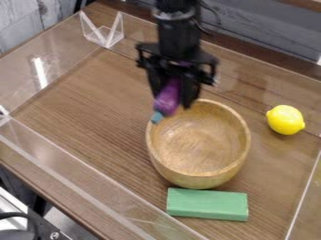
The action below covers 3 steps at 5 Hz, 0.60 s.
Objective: Remove the purple eggplant from inside the brown bowl and put it on the table
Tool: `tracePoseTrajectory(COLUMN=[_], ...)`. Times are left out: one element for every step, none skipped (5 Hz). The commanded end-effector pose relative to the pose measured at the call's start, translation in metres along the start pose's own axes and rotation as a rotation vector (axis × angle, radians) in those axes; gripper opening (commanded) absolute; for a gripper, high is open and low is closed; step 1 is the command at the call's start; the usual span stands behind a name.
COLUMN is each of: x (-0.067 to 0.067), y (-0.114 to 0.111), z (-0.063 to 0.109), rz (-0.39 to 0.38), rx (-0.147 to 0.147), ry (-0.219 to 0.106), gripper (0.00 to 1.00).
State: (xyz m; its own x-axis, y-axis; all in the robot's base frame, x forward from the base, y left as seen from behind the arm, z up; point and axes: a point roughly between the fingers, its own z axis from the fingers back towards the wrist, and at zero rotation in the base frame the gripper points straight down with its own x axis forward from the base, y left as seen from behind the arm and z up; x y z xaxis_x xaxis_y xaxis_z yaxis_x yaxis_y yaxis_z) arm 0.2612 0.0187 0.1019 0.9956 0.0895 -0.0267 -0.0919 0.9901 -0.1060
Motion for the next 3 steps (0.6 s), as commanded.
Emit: tracePoseTrajectory(x=[0.006,-0.003,-0.013], y=[0.027,0.04,0.047], z=[0.019,0.01,-0.002], rz=[-0.012,-0.011,-0.012], rx=[0.019,0.026,0.035], ry=[-0.069,-0.054,-0.038], gripper=[0.0,0.0,0.0])
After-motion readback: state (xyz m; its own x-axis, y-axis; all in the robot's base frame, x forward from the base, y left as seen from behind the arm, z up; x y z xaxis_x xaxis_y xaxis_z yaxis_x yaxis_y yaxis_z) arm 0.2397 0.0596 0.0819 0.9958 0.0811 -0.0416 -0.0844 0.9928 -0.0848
